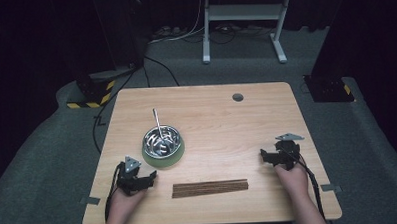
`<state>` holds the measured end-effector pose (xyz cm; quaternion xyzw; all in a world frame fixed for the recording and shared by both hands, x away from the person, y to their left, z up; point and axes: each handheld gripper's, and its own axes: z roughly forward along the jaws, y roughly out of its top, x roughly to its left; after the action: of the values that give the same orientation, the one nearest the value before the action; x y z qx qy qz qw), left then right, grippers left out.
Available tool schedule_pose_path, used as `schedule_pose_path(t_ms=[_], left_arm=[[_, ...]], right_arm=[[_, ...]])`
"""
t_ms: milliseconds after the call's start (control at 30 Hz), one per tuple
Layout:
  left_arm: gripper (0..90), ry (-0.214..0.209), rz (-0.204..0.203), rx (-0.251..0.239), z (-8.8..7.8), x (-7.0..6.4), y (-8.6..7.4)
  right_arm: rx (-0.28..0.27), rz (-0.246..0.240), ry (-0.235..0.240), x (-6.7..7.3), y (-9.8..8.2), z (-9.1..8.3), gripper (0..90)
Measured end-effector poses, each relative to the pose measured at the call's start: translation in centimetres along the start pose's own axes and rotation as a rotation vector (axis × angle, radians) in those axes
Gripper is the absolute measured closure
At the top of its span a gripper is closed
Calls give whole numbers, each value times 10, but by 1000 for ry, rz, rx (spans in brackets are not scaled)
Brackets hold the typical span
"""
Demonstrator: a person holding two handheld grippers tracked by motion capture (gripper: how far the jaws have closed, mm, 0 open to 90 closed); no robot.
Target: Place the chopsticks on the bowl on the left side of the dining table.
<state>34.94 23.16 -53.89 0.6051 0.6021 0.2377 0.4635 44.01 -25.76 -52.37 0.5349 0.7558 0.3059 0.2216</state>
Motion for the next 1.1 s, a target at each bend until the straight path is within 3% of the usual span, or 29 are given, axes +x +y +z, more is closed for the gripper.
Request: schedule_pose_path(t_ms=[233,600,700,767,867,933,1067,1100], left_arm=[[196,-4,3,4,0,0,0],[280,-26,24,6,-7,-1,-3],[303,-38,10,-6,-8,-4,-4],[317,-46,20,8,-10,-4,-5],[332,-55,2,12,-11,-9,-6],[346,-86,3,23,-12,-15,-7],[418,-141,48,44,-15,-30,-8],[430,-179,57,28,-19,-39,-8]], right_arm=[[39,21,-14,7,-5,-10,85],[13,1,-14,30,-38,-39,92],[-18,-9,-27,34,-43,-42,118],[-18,0,-36,36,-45,-44,125],[-15,-15,-38,38,-46,-46,128],[-32,-16,-49,39,-47,-46,130],[-26,-4,-39,38,-47,-46,132],[-27,-7,-39,38,-47,-46,132]])
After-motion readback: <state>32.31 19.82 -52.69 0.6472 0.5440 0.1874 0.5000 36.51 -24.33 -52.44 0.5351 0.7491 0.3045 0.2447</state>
